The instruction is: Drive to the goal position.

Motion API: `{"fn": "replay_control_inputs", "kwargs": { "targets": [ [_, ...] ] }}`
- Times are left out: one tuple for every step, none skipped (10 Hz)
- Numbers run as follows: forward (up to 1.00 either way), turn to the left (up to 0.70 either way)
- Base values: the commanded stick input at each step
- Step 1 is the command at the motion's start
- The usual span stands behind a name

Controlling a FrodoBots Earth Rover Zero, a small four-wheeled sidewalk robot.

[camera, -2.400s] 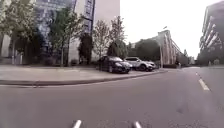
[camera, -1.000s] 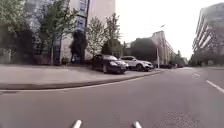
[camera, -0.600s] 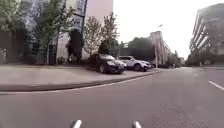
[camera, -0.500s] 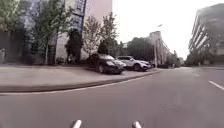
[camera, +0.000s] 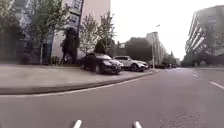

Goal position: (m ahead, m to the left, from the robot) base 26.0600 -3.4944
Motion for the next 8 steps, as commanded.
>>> {"fn": "replay_control_inputs", "kwargs": {
  "targets": [
    [0.7, -0.11],
    [0.7, -0.11],
    [0.7, -0.11],
    [0.7, -0.11],
    [0.7, -0.11],
    [0.7, -0.11],
    [0.7, -0.11],
    [0.7, -0.11]
  ]
}}
